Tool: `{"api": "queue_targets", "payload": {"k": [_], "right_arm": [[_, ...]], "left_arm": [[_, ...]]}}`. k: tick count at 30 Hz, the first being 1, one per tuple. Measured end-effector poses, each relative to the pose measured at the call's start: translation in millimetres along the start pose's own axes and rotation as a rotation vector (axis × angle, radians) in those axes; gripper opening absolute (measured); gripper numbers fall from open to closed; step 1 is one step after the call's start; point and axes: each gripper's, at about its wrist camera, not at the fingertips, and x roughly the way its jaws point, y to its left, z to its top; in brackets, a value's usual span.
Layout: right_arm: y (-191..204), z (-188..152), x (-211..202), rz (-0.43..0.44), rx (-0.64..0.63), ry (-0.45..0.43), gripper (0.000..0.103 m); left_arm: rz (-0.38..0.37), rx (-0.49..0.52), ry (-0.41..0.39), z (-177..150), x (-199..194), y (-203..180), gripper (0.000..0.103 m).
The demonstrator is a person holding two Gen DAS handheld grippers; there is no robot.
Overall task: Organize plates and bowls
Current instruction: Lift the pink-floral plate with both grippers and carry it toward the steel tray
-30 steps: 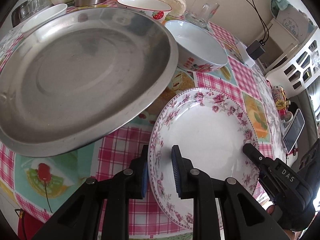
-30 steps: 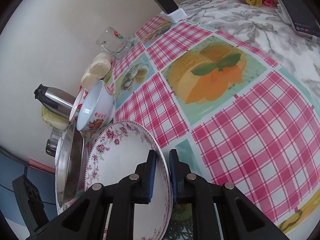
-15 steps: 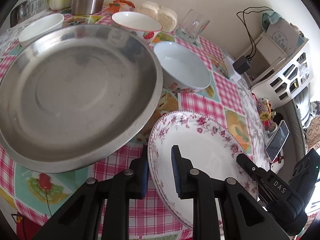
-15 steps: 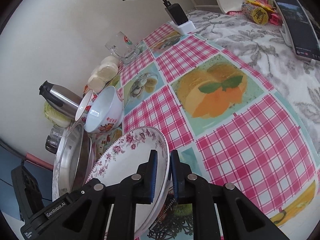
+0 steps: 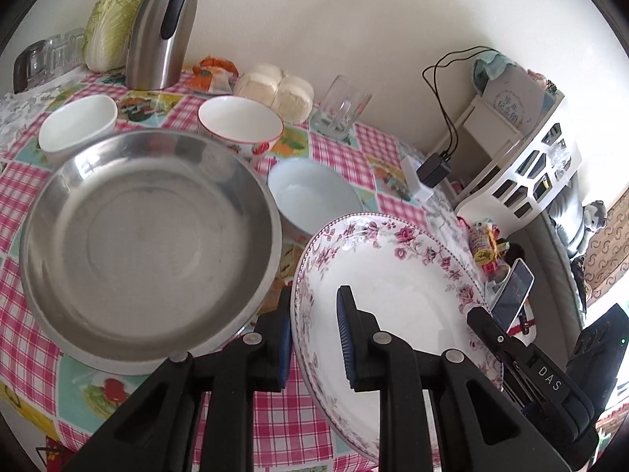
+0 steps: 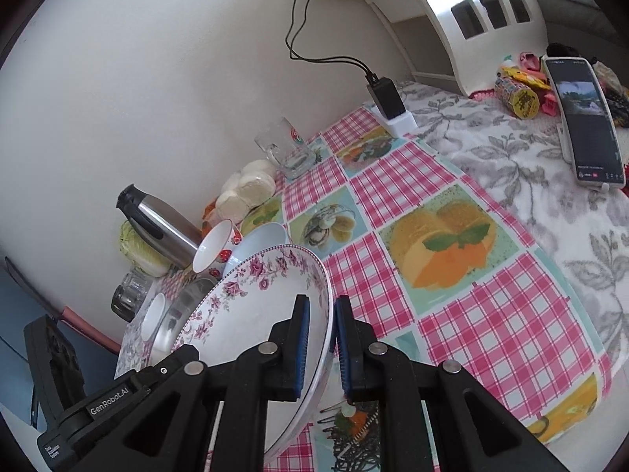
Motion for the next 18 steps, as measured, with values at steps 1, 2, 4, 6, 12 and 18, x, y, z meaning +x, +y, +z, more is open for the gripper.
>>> {"api": "queue_targets", "payload": {"k": [1, 2, 4, 6, 12, 18], "right_arm": [[2.8, 0.0, -0.9, 0.006, -0.005, -0.007, 0.014], [5.8, -0.3, -1.4, 0.011, -0.011, -0.012, 0.014], [11.1, -1.4, -0.6, 0.020, -0.018, -0.015, 0.014], [15.5, -3.9, 2.8, 0.024, -0.021, -0.006, 0.015], [30.7, -10.9, 13.3, 0.037, -0.033, 0.014, 0.015], [51.6, -19.1, 25.2, 0.054, -0.045, 0.036, 0.014]], "left_arm": [[-0.002, -0.002, -0.006, 1.8, -1.5, 1.3, 0.022], [-0.003, -0.004, -0.011, 3.6, -4.1, 3.5, 0.022], [0.000, -0.008, -0.022, 7.5, -8.4, 8.3, 0.022], [0.004, -0.009, -0.027, 10.5, -11.2, 13.1, 0.022], [0.016, -0.035, -0.031, 19.2, -15.5, 33.5, 0.022], [0.032, -0.071, -0.033, 24.3, -21.3, 58.1, 0.022]]}}
